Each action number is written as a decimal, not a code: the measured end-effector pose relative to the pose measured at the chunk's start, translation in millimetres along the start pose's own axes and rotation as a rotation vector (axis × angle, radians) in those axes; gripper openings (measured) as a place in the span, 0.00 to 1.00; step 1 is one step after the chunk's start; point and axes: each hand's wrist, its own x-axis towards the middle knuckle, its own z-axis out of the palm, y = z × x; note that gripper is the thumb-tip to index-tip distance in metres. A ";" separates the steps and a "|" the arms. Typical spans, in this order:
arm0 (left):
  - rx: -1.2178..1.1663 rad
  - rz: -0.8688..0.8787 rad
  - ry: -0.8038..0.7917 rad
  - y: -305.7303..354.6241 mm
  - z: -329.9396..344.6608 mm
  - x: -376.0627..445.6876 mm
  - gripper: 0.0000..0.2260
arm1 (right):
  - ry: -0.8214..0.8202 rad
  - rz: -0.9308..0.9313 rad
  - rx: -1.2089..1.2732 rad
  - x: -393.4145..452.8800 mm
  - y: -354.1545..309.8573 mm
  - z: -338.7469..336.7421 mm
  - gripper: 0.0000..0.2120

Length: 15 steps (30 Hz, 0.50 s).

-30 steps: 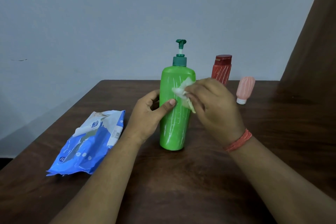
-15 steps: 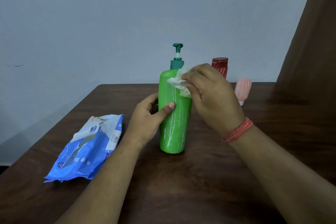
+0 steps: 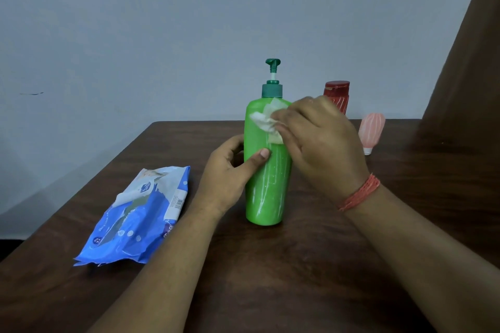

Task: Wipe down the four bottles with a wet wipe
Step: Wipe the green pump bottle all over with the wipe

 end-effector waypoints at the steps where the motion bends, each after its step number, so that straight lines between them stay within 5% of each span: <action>1: 0.008 0.004 -0.001 0.1 0.6 0.0 0.09 | 0.027 0.014 -0.005 -0.8 -0.9 0.6 0.08; 15: 0.083 0.023 -0.032 2.2 5.8 -4.4 0.14 | 0.140 -0.009 -0.018 -9.5 10.2 -4.8 0.07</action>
